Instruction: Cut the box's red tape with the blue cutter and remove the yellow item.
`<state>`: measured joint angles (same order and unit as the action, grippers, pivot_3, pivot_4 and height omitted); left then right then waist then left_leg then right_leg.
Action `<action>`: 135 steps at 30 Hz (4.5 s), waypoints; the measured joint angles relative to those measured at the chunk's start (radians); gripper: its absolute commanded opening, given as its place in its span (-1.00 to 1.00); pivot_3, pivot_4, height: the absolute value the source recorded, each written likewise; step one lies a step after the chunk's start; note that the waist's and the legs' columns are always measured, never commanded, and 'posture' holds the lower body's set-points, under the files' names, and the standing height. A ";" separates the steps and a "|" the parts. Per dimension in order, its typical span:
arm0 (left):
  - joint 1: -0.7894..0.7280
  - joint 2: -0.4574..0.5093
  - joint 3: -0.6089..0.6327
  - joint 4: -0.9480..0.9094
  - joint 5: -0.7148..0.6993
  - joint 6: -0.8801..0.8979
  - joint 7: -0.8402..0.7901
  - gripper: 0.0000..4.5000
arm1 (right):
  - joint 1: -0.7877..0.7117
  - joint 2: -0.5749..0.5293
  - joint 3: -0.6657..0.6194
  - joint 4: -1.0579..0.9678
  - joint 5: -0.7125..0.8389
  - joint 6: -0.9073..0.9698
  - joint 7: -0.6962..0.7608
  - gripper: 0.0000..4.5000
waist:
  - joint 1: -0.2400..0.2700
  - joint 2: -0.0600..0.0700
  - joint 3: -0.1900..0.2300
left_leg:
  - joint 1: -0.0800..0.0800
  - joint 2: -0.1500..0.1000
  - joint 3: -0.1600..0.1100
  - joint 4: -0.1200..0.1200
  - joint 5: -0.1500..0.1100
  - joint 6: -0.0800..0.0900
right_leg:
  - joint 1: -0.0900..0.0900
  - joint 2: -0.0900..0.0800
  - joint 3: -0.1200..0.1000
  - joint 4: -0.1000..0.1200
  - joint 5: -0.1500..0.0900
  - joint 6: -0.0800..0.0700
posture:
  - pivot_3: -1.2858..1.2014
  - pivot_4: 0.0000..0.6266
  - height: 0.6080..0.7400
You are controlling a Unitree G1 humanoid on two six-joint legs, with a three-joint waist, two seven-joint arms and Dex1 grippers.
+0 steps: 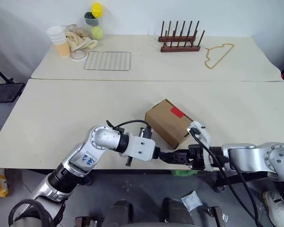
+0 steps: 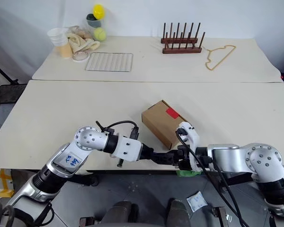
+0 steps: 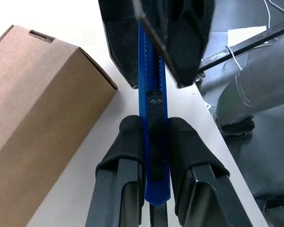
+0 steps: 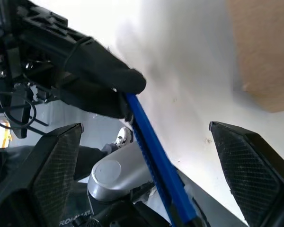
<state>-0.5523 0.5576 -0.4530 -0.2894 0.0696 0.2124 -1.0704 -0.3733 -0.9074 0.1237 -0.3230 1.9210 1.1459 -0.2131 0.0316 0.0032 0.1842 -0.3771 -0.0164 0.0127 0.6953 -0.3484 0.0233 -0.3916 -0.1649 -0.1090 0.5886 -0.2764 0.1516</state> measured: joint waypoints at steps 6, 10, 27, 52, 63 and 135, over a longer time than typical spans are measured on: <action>0.000 -0.003 0.000 0.000 0.009 0.008 -0.001 -0.79 | 0.000 0.000 0.020 0.004 0.006 -0.013 -0.001 0.62 | 0.000 0.000 0.000 | 0.000 0.001 0.000 0.000 0.000 0.000 | 0.000 0.000 0.000 0.000 0.000 0.000 | 0.03 -0.52 1.00; 0.000 -0.004 0.000 0.000 0.012 0.012 -0.001 -0.79 | 0.000 0.000 0.027 0.004 0.014 -0.020 -0.001 0.62 | 0.000 0.000 0.000 | 0.000 0.001 0.000 0.000 0.000 0.000 | 0.000 0.000 0.000 0.000 0.000 0.000 | 0.03 -0.52 1.00; -0.012 -0.014 -0.004 -0.006 0.022 0.032 0.001 -0.79 | 0.011 0.032 0.052 0.012 -0.005 -0.038 0.007 -0.79 | -0.001 0.000 0.000 | 0.000 0.001 0.000 0.000 0.000 0.000 | 0.000 0.000 0.000 0.000 0.000 0.000 | 0.03 -0.52 1.00; -0.011 -0.009 0.025 -0.015 -0.016 0.073 -0.005 0.04 | 0.022 0.058 0.030 0.055 0.004 -0.061 0.014 -0.97 | -0.001 0.000 0.000 | -0.001 0.001 0.000 0.000 0.000 0.000 | 0.000 0.000 0.000 -0.001 0.000 0.000 | 0.03 -0.52 1.00; 0.182 0.259 0.327 -0.130 -0.360 0.223 -0.183 0.29 | 0.082 -0.085 -0.082 -0.013 0.014 -0.008 0.180 -0.97 | -0.003 0.003 0.002 | -0.001 0.002 -0.001 -0.002 0.000 0.000 | -0.001 0.001 0.000 -0.002 0.000 0.000 | 0.03 -0.52 1.00; -0.373 -0.326 0.177 0.505 -0.246 0.535 0.269 -0.99 | -0.490 -0.027 -0.024 0.098 -1.194 0.234 0.820 -0.97 | -0.005 0.000 0.005 | -0.009 -0.006 0.012 0.004 -0.001 0.004 | -0.006 0.000 0.001 -0.003 0.007 0.007 | 0.03 -0.52 1.00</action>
<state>-0.9249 0.2317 -0.2759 0.2156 -0.1768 0.7472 -0.8011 -0.8632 -0.9346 0.0996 -0.2253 0.7266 1.3802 0.6068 0.0269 0.0033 0.1892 -0.3859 -0.0221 0.0246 0.6997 -0.3492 0.0270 -0.3977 -0.1647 -0.1084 0.5854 -0.2698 0.1588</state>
